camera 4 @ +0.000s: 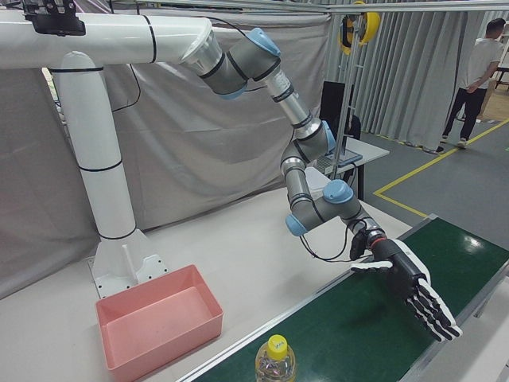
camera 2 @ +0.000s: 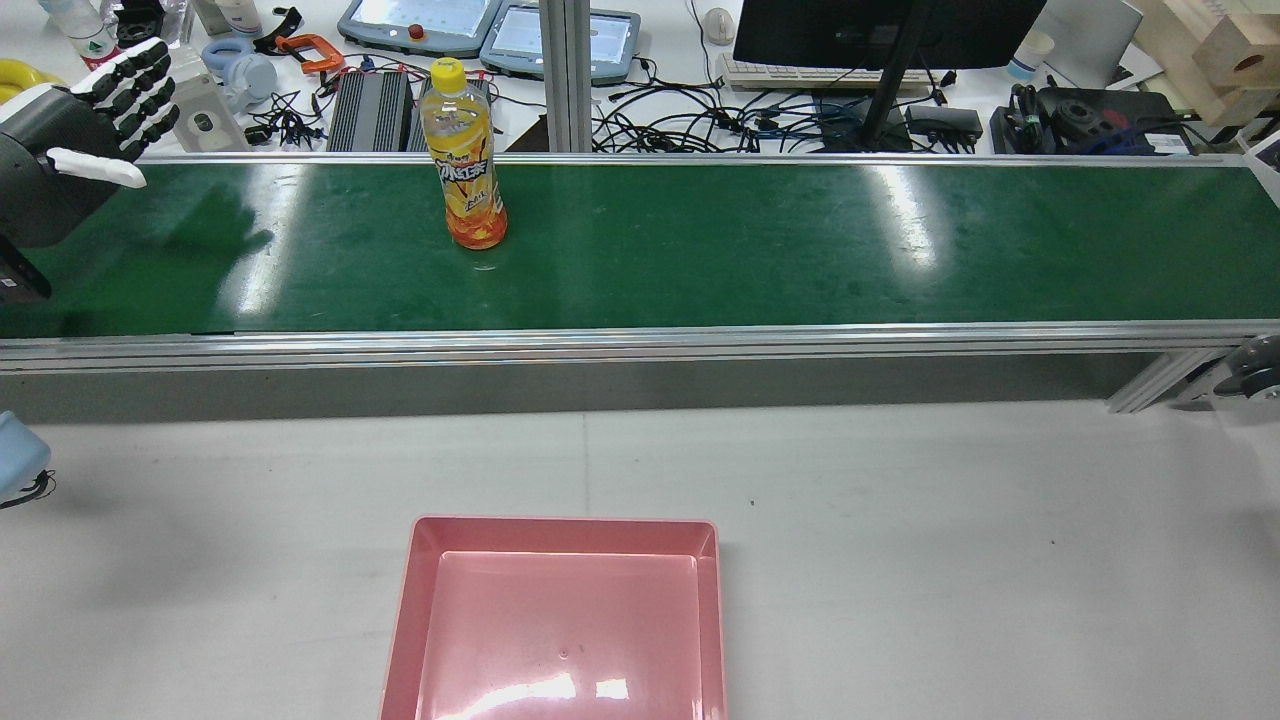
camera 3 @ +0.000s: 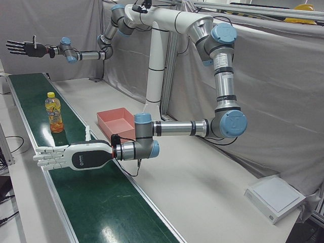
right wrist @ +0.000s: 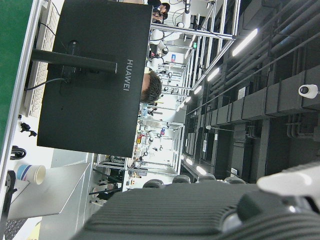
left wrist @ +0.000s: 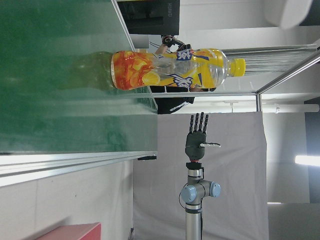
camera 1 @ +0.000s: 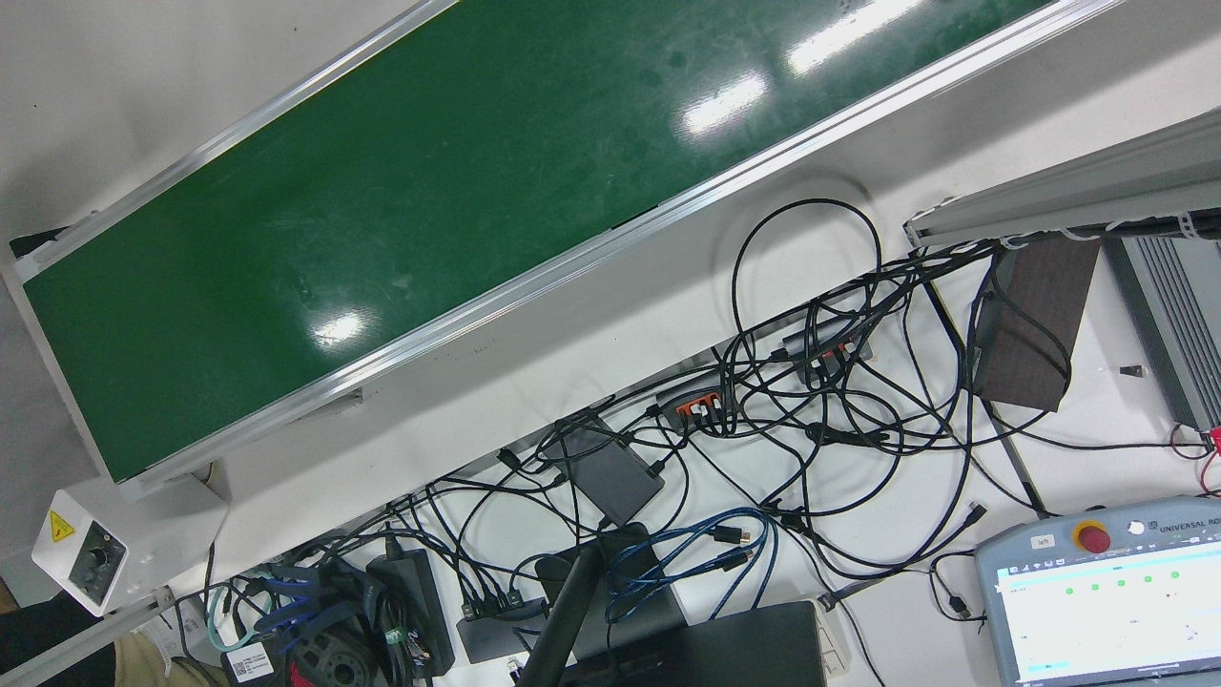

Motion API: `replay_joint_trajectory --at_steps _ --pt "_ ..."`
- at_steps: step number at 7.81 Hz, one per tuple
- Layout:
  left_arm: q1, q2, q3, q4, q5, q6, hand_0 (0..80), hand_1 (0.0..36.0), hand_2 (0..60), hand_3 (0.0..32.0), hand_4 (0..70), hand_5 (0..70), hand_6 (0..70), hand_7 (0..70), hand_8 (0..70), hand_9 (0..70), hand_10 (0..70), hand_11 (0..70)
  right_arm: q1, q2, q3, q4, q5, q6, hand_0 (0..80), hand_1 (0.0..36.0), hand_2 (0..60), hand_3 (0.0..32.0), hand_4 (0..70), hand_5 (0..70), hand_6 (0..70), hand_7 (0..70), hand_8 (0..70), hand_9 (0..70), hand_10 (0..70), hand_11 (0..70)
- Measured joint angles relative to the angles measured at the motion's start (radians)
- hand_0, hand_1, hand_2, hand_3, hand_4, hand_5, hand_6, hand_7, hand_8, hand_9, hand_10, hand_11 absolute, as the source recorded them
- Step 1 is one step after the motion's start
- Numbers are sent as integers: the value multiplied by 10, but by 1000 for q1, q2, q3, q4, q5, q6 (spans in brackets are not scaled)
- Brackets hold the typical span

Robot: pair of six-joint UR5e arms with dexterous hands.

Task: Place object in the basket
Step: 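Move the left hand forward over the conveyor toward the juice bottle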

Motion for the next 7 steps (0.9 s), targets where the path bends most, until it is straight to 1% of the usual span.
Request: replay_joint_trajectory --at_steps 2,3,4,5,6,7 --pt "0 0 1 -14 -1 4 623 109 0 0 0 86 0 0 0 0 9 36 0 0 0 0 0 0 0 0 0 0 0 0 0 0 0 0 0 0" --pt "0 -1 -1 -33 -3 7 643 118 0 0 0 70 0 0 0 0 9 38 0 0 0 0 0 0 0 0 0 0 0 0 0 0 0 0 0 0" --pt "1 -2 -4 -49 -4 11 677 125 0 0 0 82 0 0 0 0 10 40 0 0 1 0 0 0 0 0 0 0 0 0 0 0 0 0 0 0" --pt "2 -10 -6 -61 -4 18 747 137 0 0 0 85 0 0 0 0 16 51 0 0 1 0 0 0 0 0 0 0 0 0 0 0 0 0 0 0" --pt "2 -23 -9 -63 -4 37 784 143 0 0 0 112 0 0 0 0 12 45 1 0 2 0 0 0 0 0 0 0 0 0 0 0 0 0 0 0" --pt "3 -36 -11 -48 -4 64 755 139 0 0 0 124 0 0 0 0 12 44 1 0 3 0 0 0 0 0 0 0 0 0 0 0 0 0 0 0"
